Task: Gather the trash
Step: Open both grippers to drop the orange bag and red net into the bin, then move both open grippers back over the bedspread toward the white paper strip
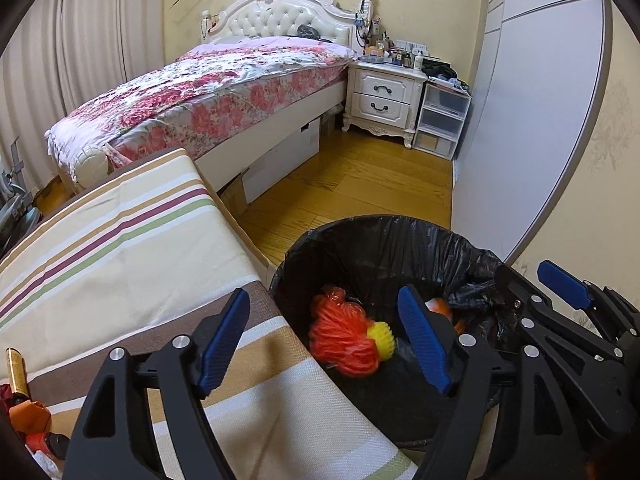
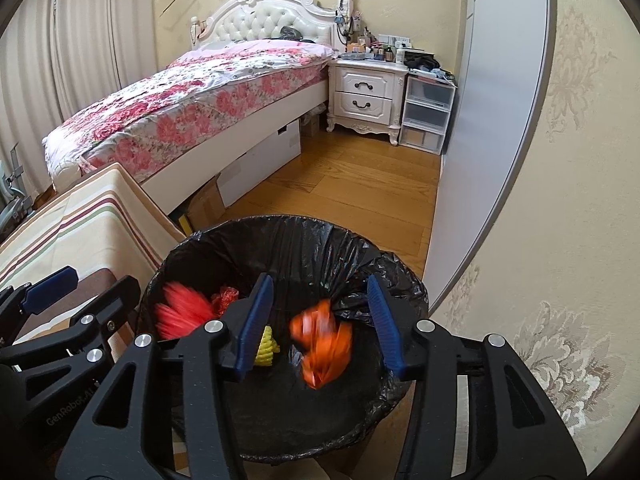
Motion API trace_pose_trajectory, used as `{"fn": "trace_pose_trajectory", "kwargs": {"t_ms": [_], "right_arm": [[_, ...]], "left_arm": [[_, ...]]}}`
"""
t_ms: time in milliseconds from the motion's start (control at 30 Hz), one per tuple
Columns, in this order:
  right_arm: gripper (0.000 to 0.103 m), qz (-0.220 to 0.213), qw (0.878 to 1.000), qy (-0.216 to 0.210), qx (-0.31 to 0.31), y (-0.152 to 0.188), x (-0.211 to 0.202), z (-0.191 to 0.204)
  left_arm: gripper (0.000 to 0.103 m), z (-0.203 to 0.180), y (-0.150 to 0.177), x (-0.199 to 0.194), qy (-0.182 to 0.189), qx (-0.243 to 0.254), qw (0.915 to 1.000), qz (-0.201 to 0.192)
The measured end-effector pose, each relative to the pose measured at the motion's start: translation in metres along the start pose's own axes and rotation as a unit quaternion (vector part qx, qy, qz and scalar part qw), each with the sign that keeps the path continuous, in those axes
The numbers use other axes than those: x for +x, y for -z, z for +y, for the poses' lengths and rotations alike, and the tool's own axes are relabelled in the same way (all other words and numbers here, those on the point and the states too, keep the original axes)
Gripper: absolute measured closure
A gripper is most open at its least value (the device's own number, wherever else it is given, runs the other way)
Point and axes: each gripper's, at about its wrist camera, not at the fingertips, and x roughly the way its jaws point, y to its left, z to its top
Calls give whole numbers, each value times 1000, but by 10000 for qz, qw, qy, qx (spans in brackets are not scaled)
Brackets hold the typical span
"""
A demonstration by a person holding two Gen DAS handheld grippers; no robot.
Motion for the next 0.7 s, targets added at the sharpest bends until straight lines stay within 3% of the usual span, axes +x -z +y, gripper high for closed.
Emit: {"fn": "trace_pose_trajectory", "kwargs": {"t_ms": [433,700], "right_arm": [[48,-51,9997,-171,-139,4,-18,8],[48,-13,9981,-510,-349,21,-43,25]], "left_arm": [[25,25,8,-34,-278,-280,9991,-142],[25,46,28,-70,-465,-511,9974,-208]]}}
